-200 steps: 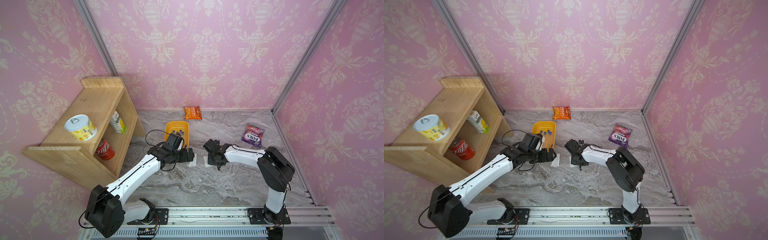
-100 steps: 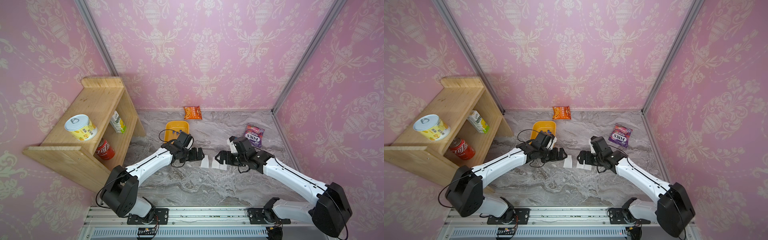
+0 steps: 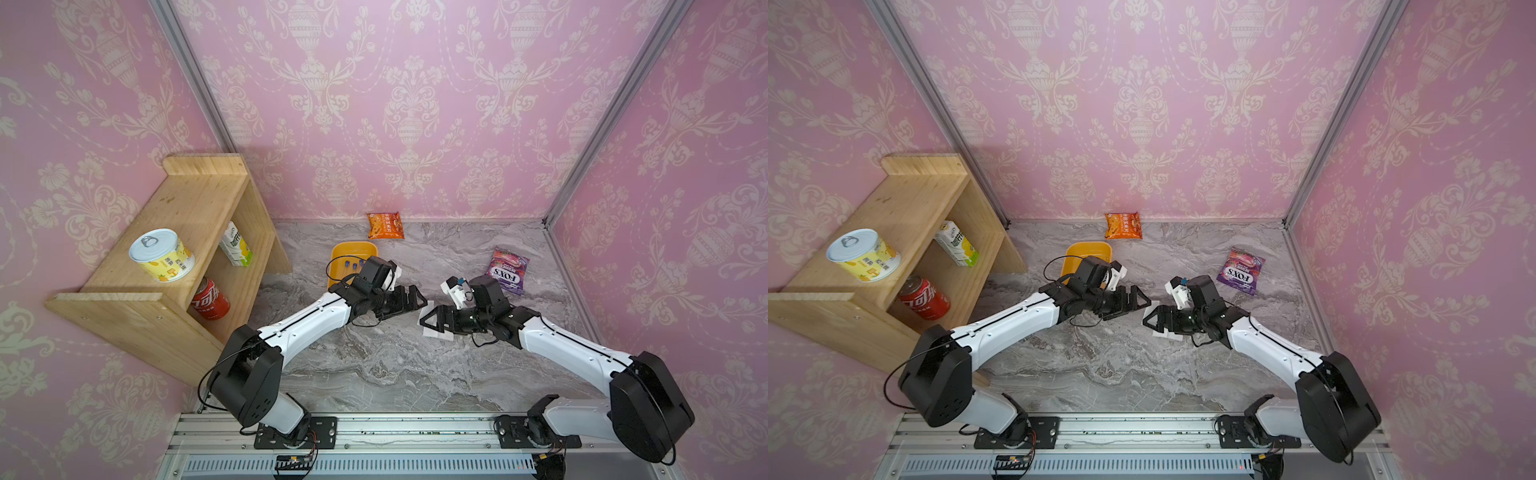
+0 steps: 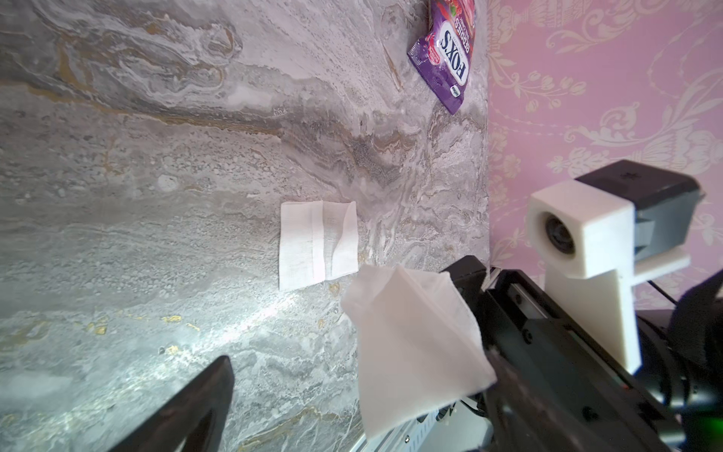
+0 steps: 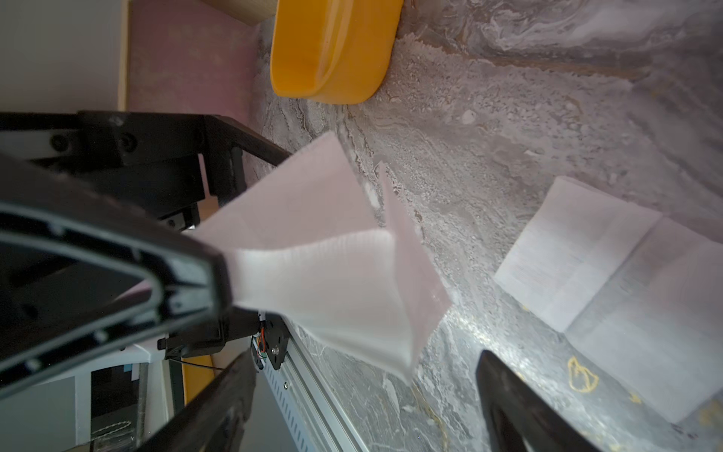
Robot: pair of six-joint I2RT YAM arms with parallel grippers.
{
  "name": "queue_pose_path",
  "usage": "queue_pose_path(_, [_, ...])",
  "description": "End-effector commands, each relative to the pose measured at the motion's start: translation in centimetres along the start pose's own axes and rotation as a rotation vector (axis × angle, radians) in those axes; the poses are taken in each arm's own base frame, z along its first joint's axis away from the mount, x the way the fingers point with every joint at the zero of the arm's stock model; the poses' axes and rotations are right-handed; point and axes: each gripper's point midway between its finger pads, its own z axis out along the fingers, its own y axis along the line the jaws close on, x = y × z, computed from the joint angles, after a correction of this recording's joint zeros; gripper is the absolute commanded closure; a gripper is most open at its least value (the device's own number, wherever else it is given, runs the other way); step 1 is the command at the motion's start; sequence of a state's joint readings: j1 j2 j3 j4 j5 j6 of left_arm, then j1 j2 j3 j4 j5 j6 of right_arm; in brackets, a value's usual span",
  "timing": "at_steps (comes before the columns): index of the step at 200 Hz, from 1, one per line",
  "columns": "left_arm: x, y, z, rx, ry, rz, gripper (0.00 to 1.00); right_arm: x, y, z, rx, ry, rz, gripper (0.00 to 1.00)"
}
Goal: Wipe the exteriors of test tubes
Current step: Place the cleaning item at the center of the board.
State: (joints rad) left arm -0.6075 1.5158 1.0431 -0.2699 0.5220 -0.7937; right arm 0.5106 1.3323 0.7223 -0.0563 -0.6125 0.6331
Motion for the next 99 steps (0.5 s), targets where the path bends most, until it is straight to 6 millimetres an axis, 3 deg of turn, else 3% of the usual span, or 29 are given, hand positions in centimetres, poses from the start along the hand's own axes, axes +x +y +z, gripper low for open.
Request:
queue_pose_path(1, [0.0,-1.8,-0.4,0.057,0.009,-0.008,0.01,-1.1,0.7,0.7,-0.059,-0.016,-0.016,0.38])
queue_pose_path(33, [0.2,-1.5,-0.6,0.045,0.007,-0.008,0.01,-1.0,-0.4,1.0,-0.006,-0.008,-0.010,1.00])
queue_pose_path(63, [0.1,-0.8,-1.0,0.003,-0.005,0.011,0.01,-0.9,-2.5,0.5,0.107,-0.016,0.021,1.00])
queue_pose_path(71, [-0.2,-0.2,-1.8,-0.046,-0.025,0.030,0.01,-0.8,-4.4,0.1,0.205,-0.007,0.045,1.00])
queue_pose_path(88, [-1.2,1.4,-4.6,-0.177,-0.099,0.078,0.01,-0.1,-10.4,-1.5,0.454,0.023,0.134,1.00])
queue_pose_path(99, [-1.8,1.7,-6.4,-0.219,-0.146,0.109,0.01,0.3,-12.3,-1.8,0.465,0.031,0.188,1.00])
